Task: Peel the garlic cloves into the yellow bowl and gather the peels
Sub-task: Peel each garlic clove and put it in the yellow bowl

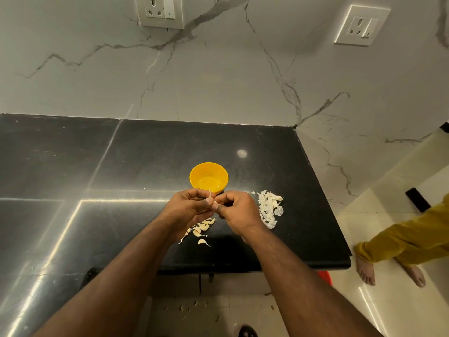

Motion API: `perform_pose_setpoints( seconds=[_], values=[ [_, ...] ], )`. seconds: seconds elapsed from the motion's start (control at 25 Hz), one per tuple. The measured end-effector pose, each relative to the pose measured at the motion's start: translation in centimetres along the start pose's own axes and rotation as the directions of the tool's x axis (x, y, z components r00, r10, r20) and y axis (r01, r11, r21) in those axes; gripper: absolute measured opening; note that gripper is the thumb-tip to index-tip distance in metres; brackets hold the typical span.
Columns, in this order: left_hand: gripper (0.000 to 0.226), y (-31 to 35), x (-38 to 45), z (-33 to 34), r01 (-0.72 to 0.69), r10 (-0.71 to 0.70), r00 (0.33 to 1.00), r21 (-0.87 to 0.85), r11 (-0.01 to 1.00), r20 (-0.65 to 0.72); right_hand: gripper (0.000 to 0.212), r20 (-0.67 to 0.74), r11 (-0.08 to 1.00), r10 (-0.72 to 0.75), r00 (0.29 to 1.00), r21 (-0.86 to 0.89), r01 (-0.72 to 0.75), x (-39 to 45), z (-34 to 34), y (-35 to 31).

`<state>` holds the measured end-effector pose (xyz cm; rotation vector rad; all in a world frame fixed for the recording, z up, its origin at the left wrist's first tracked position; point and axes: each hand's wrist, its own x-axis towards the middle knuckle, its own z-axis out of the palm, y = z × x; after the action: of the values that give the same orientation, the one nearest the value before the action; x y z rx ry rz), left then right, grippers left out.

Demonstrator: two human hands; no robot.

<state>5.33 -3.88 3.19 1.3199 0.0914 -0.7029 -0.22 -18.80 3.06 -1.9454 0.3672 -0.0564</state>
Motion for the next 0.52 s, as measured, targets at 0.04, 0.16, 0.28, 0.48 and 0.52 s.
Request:
perform_pose_setpoints(
  seconds=[0.04, 0.16, 0.28, 0.48, 0.52],
  values=[
    [0.012, 0.01, 0.05, -0.01, -0.003, 0.003, 1.0, 0.008, 1.0, -0.002, 0.011, -0.004, 0.999, 0.008, 1.0, 0.033, -0.008, -0.05, 0.03, -0.07],
    [0.009, -0.02, 0.09, -0.01, -0.019, 0.019, 1.0, 0.021, 1.0, -0.008, 0.015, -0.004, 0.995, 0.033, 0.999, 0.099, -0.033, -0.14, 0.2, -0.13],
    [0.008, -0.14, 0.03, 0.05, -0.035, 0.035, 0.999, 0.017, 0.999, -0.008, 0.015, -0.002, 0.988, 0.055, 0.998, 0.142, -0.054, -0.22, 0.39, -0.01],
    [0.009, -0.37, -0.07, -0.07, -0.052, 0.051, 0.999, 0.019, 0.998, 0.009, 0.003, 0.003, 0.952, 0.13, 0.992, 0.278, -0.126, -0.31, 0.71, 0.15],
    [0.009, -0.46, -0.11, -0.06, -0.055, 0.055, 0.998, 0.008, 0.998, 0.014, 0.006, 0.001, 0.937, 0.147, 0.989, 0.321, -0.14, -0.28, 0.68, 0.05]
  ],
)
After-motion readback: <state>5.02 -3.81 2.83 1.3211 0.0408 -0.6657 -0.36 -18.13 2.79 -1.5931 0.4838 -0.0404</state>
